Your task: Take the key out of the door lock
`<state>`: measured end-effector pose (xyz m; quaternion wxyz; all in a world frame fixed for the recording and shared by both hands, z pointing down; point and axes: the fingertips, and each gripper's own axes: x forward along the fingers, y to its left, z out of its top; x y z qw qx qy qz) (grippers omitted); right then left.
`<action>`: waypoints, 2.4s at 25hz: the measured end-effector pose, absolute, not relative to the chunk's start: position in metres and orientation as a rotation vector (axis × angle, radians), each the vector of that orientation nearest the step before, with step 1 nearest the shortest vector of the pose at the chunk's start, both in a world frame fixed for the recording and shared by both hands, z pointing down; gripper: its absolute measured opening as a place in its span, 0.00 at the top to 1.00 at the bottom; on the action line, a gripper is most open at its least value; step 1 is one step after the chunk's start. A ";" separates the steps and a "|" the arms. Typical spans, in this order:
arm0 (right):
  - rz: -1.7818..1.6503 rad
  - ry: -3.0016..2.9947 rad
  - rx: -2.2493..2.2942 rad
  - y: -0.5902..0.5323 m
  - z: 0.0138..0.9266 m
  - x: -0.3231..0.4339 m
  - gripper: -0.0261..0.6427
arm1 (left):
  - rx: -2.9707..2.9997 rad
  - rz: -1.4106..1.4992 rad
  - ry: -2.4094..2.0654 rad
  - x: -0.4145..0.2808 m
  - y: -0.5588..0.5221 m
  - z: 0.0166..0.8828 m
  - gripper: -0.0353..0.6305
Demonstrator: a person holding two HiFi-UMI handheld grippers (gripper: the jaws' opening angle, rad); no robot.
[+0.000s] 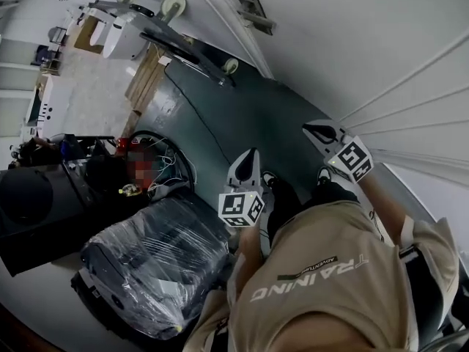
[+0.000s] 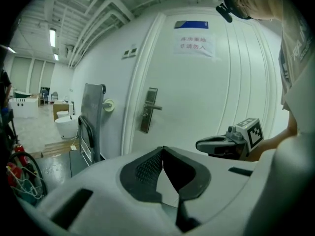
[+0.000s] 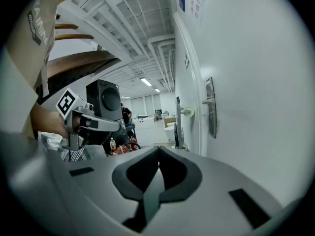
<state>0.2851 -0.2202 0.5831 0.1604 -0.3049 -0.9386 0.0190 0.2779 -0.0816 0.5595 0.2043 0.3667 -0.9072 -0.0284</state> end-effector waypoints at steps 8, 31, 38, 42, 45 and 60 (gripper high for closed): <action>0.074 -2.779 -0.728 -0.138 0.538 0.225 0.94 | 1.164 -0.062 -2.578 0.206 0.002 0.515 0.93; 0.113 -2.758 -0.719 0.002 0.531 0.098 0.94 | 1.048 -0.244 -2.483 0.125 0.157 0.554 0.93; 0.297 -2.804 -0.849 0.007 0.529 -0.035 0.94 | 0.946 -0.096 -2.495 0.021 0.156 0.553 0.93; 0.263 -2.806 -0.871 -0.014 0.527 -0.079 0.94 | 1.050 -0.061 -2.505 -0.023 0.112 0.520 0.93; 0.280 -2.792 -0.869 -0.037 0.529 -0.103 0.94 | 1.086 -0.062 -2.522 -0.051 0.084 0.493 0.93; 0.442 -2.798 -0.708 -0.103 0.571 -0.112 0.94 | 1.379 0.059 -2.298 -0.126 -0.033 0.508 0.93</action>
